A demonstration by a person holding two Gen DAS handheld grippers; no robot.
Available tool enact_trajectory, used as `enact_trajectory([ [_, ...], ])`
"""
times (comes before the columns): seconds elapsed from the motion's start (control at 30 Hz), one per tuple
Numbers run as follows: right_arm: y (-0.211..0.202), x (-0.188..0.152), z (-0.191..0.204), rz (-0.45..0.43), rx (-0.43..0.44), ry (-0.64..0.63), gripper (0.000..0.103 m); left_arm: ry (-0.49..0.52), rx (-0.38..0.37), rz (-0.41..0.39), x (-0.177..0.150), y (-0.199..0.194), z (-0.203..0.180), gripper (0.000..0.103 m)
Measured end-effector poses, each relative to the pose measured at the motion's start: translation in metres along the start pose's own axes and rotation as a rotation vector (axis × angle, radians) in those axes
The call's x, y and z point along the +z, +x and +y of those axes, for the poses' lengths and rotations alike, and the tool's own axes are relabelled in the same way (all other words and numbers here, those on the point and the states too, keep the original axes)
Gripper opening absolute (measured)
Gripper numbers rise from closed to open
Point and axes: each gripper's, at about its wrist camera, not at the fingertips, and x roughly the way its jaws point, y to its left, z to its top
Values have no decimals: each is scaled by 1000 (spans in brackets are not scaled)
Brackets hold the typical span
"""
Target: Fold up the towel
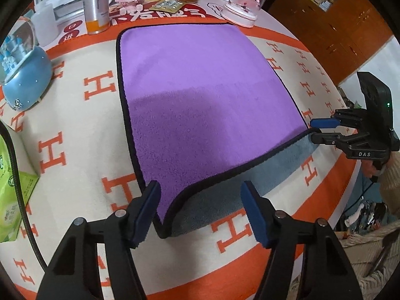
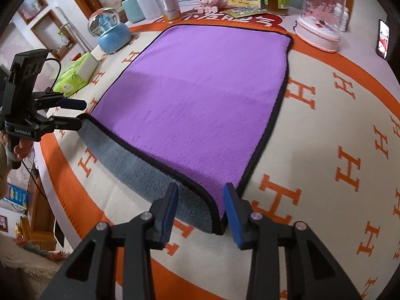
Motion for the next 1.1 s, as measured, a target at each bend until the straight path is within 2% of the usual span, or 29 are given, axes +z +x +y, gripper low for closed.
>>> enact_trajectory([
  [0.1,2,-1,1,7,9,-9,36,-16,-25,17,-1,2,7,61],
  [0.17,3,-1,0,15,10,-14,33,-22,-40,27,0,4,8,54],
  [0.5,4,-2,-4,22,29,-3,26,-13,-82,86,-1,17,13,54],
  [0.6,4,-3,-3,26,23,-8,22,-9,-87,105,-2,20,13,43],
  [0.7,3,-5,-2,24,21,-13,20,-5,-78,113,-3,21,12,32],
  [0.77,2,-6,-2,20,18,-16,17,-5,-70,113,-4,22,10,20],
  [0.87,1,-7,0,21,17,-20,10,-2,-23,118,-7,22,8,11],
  [1.1,-4,-12,9,5,-17,-45,5,-2,65,88,-15,14,-7,7],
])
